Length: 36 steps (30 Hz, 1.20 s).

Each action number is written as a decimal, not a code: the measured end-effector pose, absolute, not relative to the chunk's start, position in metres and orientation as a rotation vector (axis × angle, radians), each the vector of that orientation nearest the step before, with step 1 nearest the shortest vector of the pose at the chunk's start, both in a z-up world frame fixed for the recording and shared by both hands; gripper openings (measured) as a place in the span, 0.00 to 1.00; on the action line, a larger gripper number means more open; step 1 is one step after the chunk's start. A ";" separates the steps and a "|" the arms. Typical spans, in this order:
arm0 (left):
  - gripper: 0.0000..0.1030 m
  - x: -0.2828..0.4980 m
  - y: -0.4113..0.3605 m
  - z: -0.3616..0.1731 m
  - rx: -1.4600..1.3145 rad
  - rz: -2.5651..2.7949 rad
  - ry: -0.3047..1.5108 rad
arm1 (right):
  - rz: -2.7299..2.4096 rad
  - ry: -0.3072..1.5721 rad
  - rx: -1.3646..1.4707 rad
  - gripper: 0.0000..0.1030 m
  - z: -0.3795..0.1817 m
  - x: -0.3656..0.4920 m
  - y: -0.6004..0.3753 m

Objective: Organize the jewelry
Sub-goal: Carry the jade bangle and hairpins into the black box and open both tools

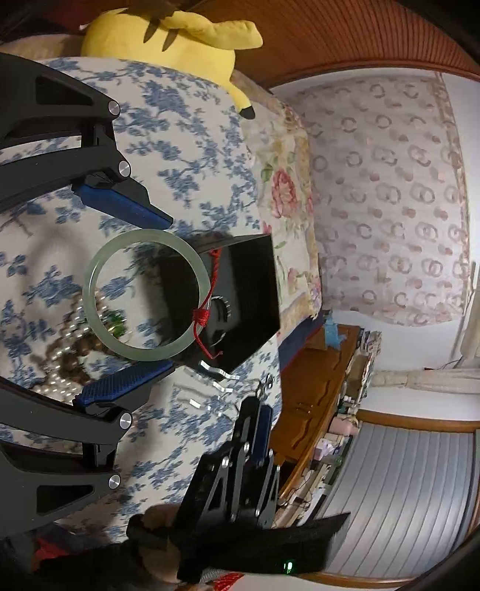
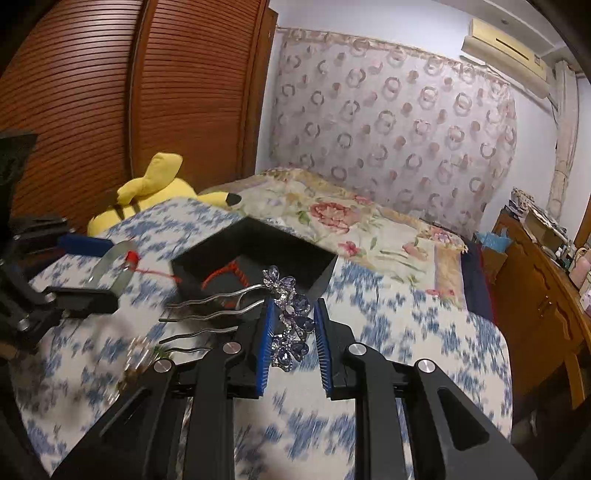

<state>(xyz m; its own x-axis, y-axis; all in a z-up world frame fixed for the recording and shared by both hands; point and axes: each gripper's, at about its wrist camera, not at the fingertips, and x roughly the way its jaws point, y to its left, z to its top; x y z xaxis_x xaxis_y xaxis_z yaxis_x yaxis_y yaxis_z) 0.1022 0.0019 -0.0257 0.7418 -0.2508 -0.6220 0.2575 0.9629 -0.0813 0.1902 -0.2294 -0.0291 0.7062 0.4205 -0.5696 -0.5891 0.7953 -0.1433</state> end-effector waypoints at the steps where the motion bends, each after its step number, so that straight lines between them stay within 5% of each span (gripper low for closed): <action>1: 0.67 0.105 0.003 -0.025 0.009 -0.277 0.680 | 0.574 0.546 -0.328 0.23 -0.029 0.199 -0.227; 36: 0.67 0.206 -0.012 -0.025 0.036 -0.261 0.744 | 0.655 0.599 -0.227 0.26 -0.045 0.262 -0.222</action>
<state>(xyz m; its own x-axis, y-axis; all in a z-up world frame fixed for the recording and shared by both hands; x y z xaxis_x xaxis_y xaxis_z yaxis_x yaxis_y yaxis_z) 0.2063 -0.0124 -0.0246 0.7048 -0.2217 -0.6739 0.2468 0.9672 -0.0600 0.2623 -0.2220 -0.0446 0.6327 0.5038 -0.5881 -0.6304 0.7762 -0.0132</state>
